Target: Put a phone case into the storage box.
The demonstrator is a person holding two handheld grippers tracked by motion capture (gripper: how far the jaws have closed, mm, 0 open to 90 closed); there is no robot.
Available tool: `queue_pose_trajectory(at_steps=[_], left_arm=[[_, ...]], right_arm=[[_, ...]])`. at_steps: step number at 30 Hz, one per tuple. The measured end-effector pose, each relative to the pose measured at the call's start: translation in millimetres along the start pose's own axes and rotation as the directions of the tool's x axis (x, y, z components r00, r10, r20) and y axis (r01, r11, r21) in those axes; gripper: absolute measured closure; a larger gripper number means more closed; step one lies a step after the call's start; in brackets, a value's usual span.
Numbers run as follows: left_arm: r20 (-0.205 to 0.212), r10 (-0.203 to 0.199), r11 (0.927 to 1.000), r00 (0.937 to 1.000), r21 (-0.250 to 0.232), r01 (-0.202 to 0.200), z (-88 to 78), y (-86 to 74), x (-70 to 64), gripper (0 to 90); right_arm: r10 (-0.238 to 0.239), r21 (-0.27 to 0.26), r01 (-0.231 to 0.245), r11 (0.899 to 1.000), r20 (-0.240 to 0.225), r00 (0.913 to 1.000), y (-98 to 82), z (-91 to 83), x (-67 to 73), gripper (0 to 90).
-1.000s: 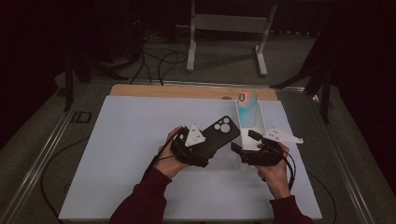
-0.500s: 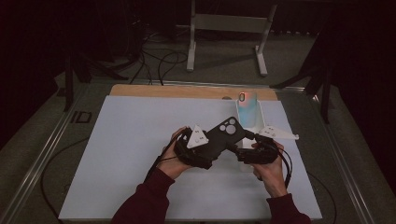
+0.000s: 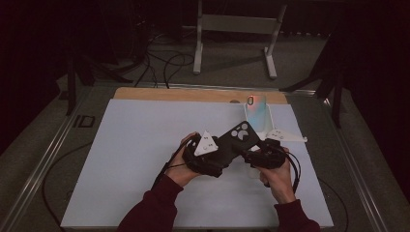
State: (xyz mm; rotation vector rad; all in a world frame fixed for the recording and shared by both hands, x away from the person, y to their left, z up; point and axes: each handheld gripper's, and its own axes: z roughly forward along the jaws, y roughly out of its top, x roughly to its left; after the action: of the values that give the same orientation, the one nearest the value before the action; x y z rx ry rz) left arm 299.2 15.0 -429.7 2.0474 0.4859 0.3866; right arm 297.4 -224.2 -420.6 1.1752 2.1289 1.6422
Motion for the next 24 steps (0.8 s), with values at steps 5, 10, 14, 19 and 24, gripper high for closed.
queue_pose_trajectory(at_steps=[5, 10, 14, 19, 24], left_arm=[[-0.003, 0.006, 0.9996, 1.0000, 0.027, -0.006, 4.6, -3.8, -1.5, 15.2], [0.013, 0.014, 0.9993, 0.9998, 0.034, -0.015, 7.1, -4.3, -5.0, 15.2], [-0.022, 0.012, 0.9999, 0.9997, -0.001, -0.012, 3.1, -5.3, -3.5, 41.5], [-0.001, -0.014, 0.9998, 0.9999, 0.011, 0.014, 1.5, -6.7, 2.6, 23.9], [0.059, -0.057, 0.9981, 0.9966, 0.027, 0.056, 0.8, -8.9, 8.0, 19.8]], right_arm=[[-0.011, 0.003, 0.012, 1.000, -0.030, 0.9995, -0.5, -0.9, 1.4, 57.6], [0.003, 0.004, -0.003, 1.000, -0.103, 0.9947, -1.0, -0.3, 3.8, 77.0], [0.007, -0.001, -0.008, 1.000, -0.139, 0.9902, -1.4, -1.6, 5.3, 84.1], [-0.030, 0.016, 0.032, 0.999, -0.115, 0.9929, -2.4, -1.9, 8.1, 85.3], [-0.058, 0.007, 0.059, 0.998, -0.106, 0.9927, 0.1, -2.9, 9.4, 85.4]])
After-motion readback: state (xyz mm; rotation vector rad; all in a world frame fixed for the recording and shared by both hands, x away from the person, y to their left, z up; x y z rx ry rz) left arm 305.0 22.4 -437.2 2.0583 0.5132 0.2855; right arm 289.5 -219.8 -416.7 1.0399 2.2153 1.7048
